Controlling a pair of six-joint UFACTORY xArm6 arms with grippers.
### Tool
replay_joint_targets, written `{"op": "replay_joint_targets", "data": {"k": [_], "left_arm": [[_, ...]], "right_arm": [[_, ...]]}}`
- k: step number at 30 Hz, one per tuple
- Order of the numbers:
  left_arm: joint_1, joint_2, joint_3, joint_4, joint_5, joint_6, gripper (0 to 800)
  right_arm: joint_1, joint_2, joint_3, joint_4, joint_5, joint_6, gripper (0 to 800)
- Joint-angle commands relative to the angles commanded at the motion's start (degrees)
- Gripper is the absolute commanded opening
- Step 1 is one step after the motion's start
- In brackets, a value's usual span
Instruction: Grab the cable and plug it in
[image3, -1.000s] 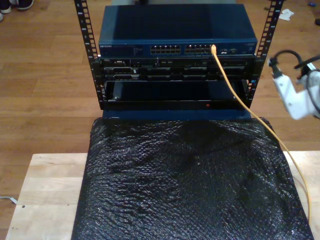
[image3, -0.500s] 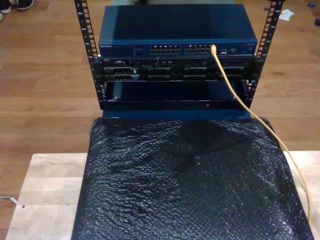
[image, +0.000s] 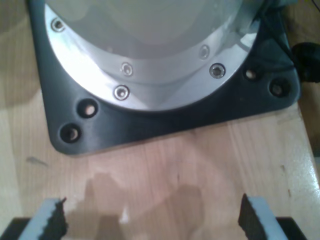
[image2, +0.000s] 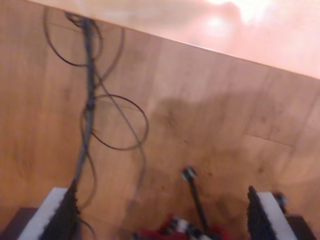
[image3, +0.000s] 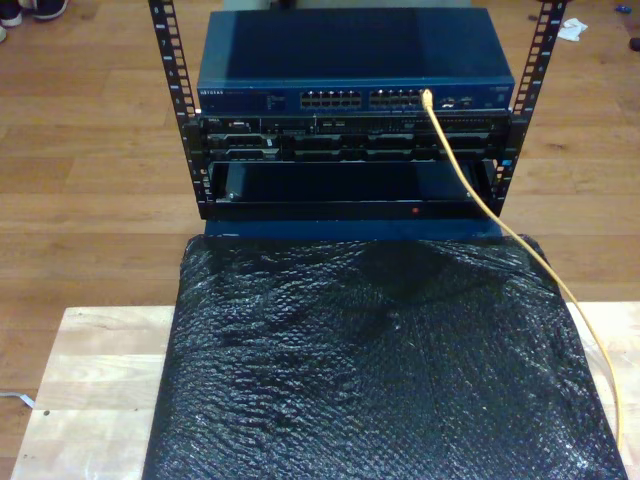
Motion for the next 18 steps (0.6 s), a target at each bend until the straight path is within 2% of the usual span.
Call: {"op": "replay_joint_targets", "data": {"k": [8, 13, 18], "left_arm": [[0.0, 0.0, 0.0, 0.0, 0.0, 0.1, 800], [0.0, 0.0, 0.0, 0.0, 0.0, 0.0, 800], [0.0, 0.0, 0.0, 0.0, 0.0, 0.1, 800]], "right_arm": [[-14.9, -2.6, 4.7, 0.0, 6.9, -13.9, 797], [-22.6, -4.1, 10.0, -0.1, 6.4, -18.5, 797], [-26.1, -4.3, 15.0, -0.2, 5.6, -21.0, 797]]}}
